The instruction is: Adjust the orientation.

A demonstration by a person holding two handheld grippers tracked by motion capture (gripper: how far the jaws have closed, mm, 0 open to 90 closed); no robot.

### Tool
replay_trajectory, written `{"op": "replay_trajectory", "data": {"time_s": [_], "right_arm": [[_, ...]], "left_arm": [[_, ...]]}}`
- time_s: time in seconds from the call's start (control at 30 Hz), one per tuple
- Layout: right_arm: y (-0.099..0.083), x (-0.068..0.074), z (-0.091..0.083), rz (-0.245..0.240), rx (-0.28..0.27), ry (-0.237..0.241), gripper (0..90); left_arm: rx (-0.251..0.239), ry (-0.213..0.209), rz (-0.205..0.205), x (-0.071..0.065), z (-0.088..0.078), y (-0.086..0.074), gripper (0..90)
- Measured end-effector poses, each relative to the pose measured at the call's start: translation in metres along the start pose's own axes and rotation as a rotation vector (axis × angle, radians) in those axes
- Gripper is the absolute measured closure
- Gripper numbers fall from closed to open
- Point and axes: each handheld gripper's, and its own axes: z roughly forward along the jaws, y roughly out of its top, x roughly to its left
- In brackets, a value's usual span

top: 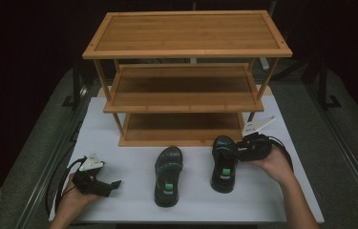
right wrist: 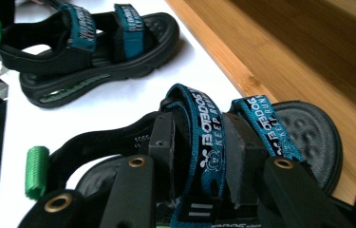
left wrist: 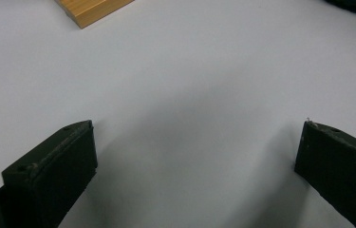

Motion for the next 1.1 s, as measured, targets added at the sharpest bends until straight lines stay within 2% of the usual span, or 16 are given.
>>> {"op": "replay_trajectory", "data": {"time_s": [0.33, 0.7, 0.93, 1.1], "right_arm": [[0.015, 0.018, 0.009, -0.042, -0.007, 0.047, 67.1], [0.032, 0.041, 0.039, -0.086, 0.019, 0.115, 67.0], [0.034, 0.047, 0.054, -0.082, 0.039, 0.138, 66.9], [0.036, 0.049, 0.057, -0.072, 0.029, 0.15, 66.9]], "left_arm": [[-0.001, 0.001, -0.001, 0.0, 0.0, 0.0, 0.0], [0.0, 0.0, -0.001, 0.0, 0.0, 0.0, 0.0], [-0.001, 0.0, -0.001, 0.0, 0.0, 0.0, 0.0], [0.0, 0.0, -0.001, 0.0, 0.0, 0.0, 0.0]]}}
